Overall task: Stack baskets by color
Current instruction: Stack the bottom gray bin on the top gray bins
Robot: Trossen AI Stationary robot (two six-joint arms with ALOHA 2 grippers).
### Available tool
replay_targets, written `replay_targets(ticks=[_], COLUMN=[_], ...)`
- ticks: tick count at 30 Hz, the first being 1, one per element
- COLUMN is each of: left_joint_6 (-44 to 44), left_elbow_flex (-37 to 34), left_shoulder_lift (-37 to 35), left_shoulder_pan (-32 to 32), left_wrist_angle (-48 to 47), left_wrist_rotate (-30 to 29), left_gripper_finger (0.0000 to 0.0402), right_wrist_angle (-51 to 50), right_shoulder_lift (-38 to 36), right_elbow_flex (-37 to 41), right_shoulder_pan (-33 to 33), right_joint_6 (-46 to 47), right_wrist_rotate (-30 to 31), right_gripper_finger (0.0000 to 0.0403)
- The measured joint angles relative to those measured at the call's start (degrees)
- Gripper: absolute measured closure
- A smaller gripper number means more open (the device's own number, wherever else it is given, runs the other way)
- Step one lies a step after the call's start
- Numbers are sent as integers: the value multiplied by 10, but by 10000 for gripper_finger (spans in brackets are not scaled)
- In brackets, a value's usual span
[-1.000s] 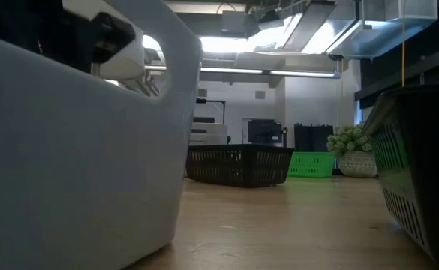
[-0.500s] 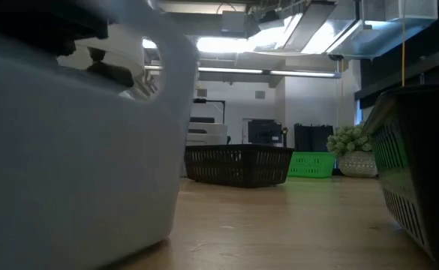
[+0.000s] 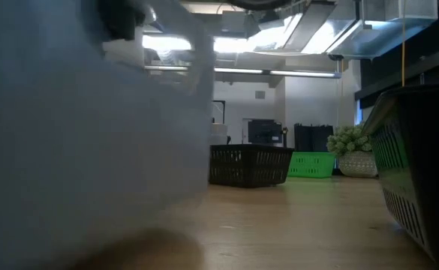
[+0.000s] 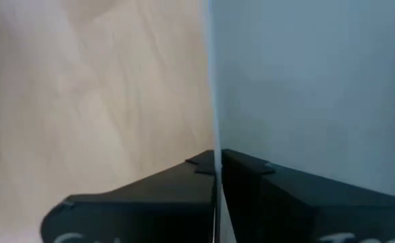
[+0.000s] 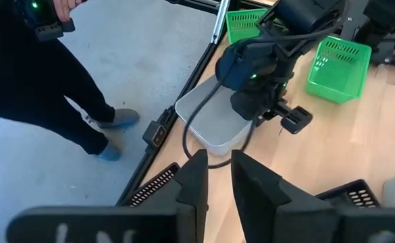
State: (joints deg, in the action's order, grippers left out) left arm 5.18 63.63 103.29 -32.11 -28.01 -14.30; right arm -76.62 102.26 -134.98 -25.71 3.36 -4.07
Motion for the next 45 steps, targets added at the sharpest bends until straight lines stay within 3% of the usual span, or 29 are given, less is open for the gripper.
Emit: replay_targets(ticks=[5,14,20,23,30,33,37,45], left_joint_6=[-64,-143,-194,-222,-410,-460,-439,-409], left_elbow_flex=[0,0,2,21,77,101,125,128], left_shoulder_lift=[-62,-208,-257,-260,-260,-260,-260,-259], left_shoulder_pan=[21,81,139,170,240,271,297,303], left_wrist_angle=[-24,-89,-85,-86,-89,-103,-94,-58], left_wrist_rotate=[-17,-75,-189,-229,-231,-232,-268,-437], left_gripper_finger=[401,401,401,401,401,401,401,401], right_wrist_angle=[-1,-37,-57,-60,-61,-61,-61,-59], right_shoulder_lift=[0,0,1,2,2,2,3,11], right_elbow_flex=[0,2,3,4,4,4,4,4], right_shoulder_pan=[0,0,2,2,7,20,41,57], right_joint_6=[39,22,22,22,26,77,177,262], right_wrist_rotate=[-1,0,13,58,196,249,300,448], right_gripper_finger=[337,337,337,337,337,337,337,337])
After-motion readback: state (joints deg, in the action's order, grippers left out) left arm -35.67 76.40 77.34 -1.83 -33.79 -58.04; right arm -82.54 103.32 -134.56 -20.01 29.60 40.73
